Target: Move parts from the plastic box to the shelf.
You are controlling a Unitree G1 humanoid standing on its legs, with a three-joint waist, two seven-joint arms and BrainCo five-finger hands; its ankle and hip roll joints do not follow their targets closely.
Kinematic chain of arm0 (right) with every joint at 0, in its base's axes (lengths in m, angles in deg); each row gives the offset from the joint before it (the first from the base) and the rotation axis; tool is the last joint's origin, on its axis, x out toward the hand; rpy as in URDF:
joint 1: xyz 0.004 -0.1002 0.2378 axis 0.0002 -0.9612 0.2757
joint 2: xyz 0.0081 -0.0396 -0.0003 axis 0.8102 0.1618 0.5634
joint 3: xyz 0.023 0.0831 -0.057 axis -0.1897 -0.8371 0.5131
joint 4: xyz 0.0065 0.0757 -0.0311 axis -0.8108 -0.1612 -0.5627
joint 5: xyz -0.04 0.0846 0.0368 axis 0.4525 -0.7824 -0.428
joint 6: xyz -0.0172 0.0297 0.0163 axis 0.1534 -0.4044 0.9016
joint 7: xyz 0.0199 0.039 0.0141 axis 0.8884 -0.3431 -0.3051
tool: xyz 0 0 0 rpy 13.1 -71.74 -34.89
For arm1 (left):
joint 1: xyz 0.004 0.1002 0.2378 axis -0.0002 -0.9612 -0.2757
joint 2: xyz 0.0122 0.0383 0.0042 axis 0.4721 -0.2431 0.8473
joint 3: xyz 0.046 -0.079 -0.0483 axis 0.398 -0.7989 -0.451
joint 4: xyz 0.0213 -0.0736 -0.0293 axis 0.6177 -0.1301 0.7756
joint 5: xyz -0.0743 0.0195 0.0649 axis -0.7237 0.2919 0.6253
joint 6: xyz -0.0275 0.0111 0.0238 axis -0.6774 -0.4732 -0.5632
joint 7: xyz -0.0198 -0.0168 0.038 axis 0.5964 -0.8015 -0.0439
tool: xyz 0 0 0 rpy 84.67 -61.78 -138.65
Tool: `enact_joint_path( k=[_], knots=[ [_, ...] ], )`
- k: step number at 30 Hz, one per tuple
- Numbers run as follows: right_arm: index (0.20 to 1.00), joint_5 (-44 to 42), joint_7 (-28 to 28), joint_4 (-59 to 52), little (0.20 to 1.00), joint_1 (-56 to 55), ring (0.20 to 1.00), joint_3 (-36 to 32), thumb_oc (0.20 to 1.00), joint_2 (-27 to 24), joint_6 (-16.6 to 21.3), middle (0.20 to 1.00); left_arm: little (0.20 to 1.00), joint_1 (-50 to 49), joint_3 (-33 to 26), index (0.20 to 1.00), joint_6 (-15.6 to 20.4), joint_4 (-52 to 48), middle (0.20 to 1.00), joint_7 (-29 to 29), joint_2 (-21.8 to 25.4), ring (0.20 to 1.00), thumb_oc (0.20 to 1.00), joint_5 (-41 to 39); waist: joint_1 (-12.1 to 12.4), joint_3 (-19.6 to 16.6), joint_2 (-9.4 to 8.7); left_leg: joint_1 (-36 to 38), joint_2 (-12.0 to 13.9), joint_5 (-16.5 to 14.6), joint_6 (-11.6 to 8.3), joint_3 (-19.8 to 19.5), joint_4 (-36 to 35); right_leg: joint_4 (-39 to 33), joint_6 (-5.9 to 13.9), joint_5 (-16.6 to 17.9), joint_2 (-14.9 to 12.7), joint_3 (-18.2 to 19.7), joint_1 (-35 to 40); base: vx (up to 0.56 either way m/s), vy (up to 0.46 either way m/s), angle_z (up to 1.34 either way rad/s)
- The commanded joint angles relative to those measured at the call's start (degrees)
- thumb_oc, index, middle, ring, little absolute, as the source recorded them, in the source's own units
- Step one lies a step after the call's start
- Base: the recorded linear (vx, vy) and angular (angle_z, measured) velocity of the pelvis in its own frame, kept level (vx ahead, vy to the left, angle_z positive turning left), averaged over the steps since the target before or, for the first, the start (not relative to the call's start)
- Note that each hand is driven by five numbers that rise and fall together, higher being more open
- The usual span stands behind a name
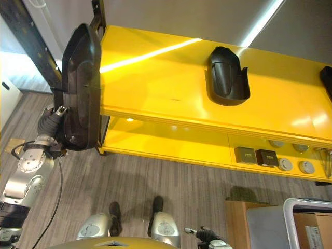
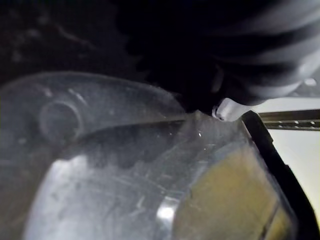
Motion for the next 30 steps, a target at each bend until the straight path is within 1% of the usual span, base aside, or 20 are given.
enact_joint_path(
  k=[1, 7, 9, 13, 15, 21, 27, 28, 30],
  knots=[
    [1.000, 0.66, 1.30, 1.19, 1.000, -3.51, 1.000, 1.73, 1.000, -2.35, -1.38, 1.000, 0.200, 5.86, 0.28, 0.200, 4.17, -4.25, 0.200, 1.19, 0.21, 0.200, 0.200, -0.26, -1.80, -4.38, 1.76, -1.65, 3.91, 0.12, -1.18, 1.73, -1.91, 1.19, 3.53, -1.91, -0.57, 1.27, -3.43, 0.05, -0.062, -0.12],
    [1.000, 1.91, 0.42, 3.81, 1.000, -2.96, 1.000, 1.41, 1.000, -2.29, -0.21, 1.000, 0.200, 6.84, -0.01, 0.200, 2.66, -4.02, 0.200, 1.29, -0.23, 0.200, 0.200, -1.12, -2.58, -5.29, 2.11, 0.04, 3.96, 0.59, -1.68, 2.28, -3.96, -0.11, 3.14, -1.96, 0.45, 1.98, -2.53, 0.05, -0.026, -0.13],
    [1.000, 2.17, 0.32, 3.71, 1.000, -3.11, 1.000, 1.35, 1.000, -2.16, -0.42, 1.000, 0.200, 6.42, -0.02, 0.200, 2.41, -3.99, 0.200, 1.65, -0.56, 0.200, 0.200, -0.98, -2.74, -5.66, 2.12, 0.21, 3.89, 0.53, -1.74, 2.32, -4.25, -0.26, 3.06, -2.20, 0.63, 2.17, -2.42, 0.03, -0.014, -0.10],
    [1.000, 2.70, 0.47, 3.70, 1.000, -3.60, 1.000, 1.29, 1.000, -1.92, -0.64, 1.000, 0.200, 5.54, -0.10, 0.200, 2.75, -3.76, 0.200, 2.56, -1.05, 0.200, 0.200, -0.60, -3.01, -6.09, 2.21, 0.48, 4.07, 0.27, -1.83, 2.81, -4.25, -0.37, 2.92, -2.55, 0.66, 2.23, -2.21, 0.00, -0.001, -0.01],
    [1.000, 2.82, 0.33, 4.29, 1.000, -3.57, 1.000, 1.24, 1.000, -1.95, -0.07, 1.000, 0.200, 5.22, -0.02, 0.200, 3.38, -3.29, 0.200, 2.68, -0.98, 0.200, 0.200, -0.65, -3.12, -6.34, 2.37, 0.69, 4.28, 0.15, -1.89, 3.23, -4.21, -0.42, 2.81, -2.78, 0.75, 2.39, -2.00, 0.00, 0.000, 0.00],
    [1.000, 2.46, 0.21, 4.50, 1.000, -3.49, 1.000, 1.24, 1.000, -2.17, -0.43, 1.000, 0.200, 5.10, -0.11, 0.200, 2.73, -2.98, 0.200, 1.47, -0.87, 0.200, 0.200, -0.57, -3.37, -6.57, 2.59, 0.90, 4.65, 0.08, -2.05, 3.76, -4.04, -0.25, 2.71, -3.13, 0.76, 2.55, -1.79, 0.00, 0.000, -0.02],
    [1.000, 3.07, -0.91, 4.74, 1.000, -4.39, 1.000, 0.91, 1.000, -1.99, -1.29, 1.000, 0.200, 5.04, -1.33, 0.200, 0.15, -2.37, 0.200, -1.12, -0.08, 0.200, 0.200, 1.10, -3.99, -6.99, 2.83, 1.47, 4.92, 0.16, -2.37, 4.27, -4.32, -0.43, 2.63, -3.51, 0.86, 2.65, -1.27, 0.04, -0.012, -0.01],
    [1.000, 3.35, -1.12, 4.65, 1.000, -4.63, 1.000, 1.14, 1.000, -1.94, -1.54, 1.000, 0.200, 5.59, -1.35, 0.200, -1.23, -1.65, 0.200, -2.31, 0.23, 0.200, 0.200, 0.90, -4.27, -7.16, 2.96, 1.51, 4.96, 0.23, -2.43, 4.40, -4.40, -0.47, 2.63, -3.57, 0.86, 2.69, -1.26, 0.03, -0.009, -0.01],
    [1.000, 3.54, -1.65, 4.50, 1.000, -5.08, 1.000, 1.70, 1.000, -1.99, -1.67, 1.000, 0.200, 7.51, -0.86, 0.200, -2.88, 0.93, 0.200, -5.46, 1.13, 0.200, 0.200, 1.72, -5.01, -7.32, 3.23, 1.58, 5.17, 0.43, -2.49, 4.83, -4.50, -0.34, 2.68, -3.57, 0.83, 2.84, -1.43, 0.03, -0.015, -0.02]
  ],
)
